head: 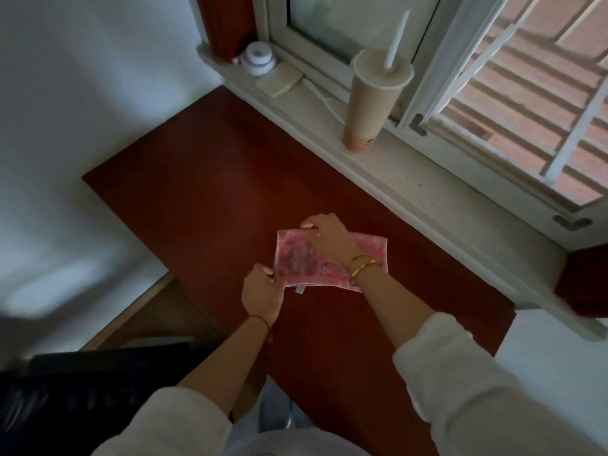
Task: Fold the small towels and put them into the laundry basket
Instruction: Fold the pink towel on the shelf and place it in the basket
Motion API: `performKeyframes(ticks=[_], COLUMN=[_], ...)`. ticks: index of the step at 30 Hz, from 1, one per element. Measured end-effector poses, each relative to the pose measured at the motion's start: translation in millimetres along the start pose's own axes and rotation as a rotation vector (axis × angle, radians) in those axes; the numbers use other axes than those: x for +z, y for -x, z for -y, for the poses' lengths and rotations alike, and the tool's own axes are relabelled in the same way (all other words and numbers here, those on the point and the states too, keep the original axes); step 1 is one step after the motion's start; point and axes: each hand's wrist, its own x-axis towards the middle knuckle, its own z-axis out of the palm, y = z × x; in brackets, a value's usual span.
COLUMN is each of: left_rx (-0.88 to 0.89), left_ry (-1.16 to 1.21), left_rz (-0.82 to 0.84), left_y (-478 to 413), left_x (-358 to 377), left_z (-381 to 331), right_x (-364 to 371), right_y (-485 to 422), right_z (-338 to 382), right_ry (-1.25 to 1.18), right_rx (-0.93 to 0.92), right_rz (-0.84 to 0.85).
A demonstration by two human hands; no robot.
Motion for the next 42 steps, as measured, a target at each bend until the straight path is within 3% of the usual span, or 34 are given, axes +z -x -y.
performKeyframes(ticks=[4,8,12,17,21,27,30,38,42], left_rx=[-0.083,-0.036,0.039,0.265,0.539,0.915,1.016,1.106,1.041], left_ry=[0.055,0.114,0.252,0.451,0.438,0.306,0.268,0.174,0.088], left_rz=[0.025,0.037,-0.002,-0.051,-0.033,0.098,0.208,0.539,0.538], left_y=[-5.9,-10.5,-11.4,-8.9,2.2,34.9,54.7,85.6,74.4], left_x=[3.2,1.7,-11.7,-48.9,-91.1,-157.3,-187.4,-223.1,-200.1], left_z=[-4.0,-2.9,-5.4,-25.5,-53.7,-89.4,-99.2,-109.5,-109.5], right_x=[20.8,30.8,15.1,-42.6,-91.2,-133.9,-146.2,-158.3,-146.5], right_y=[-20.8,-29.1,-23.8,15.3,61.3,135.8,169.8,235.9,231.7], right_z=[15.6,21.3,22.1,18.8,26.2,41.9,51.5,67.4,48.6], right_ry=[0.095,0.12,-0.104,-0.466,-0.52,-0.503,-0.569,-0.736,-0.707], right_rx=[0.001,0.025,0.083,0.123,0.008,-0.116,-0.155,-0.271,-0.151], right_rz=[0.066,0.041,-0.02,-0.187,-0.284,-0.375,-0.36,-0.241,-0.19])
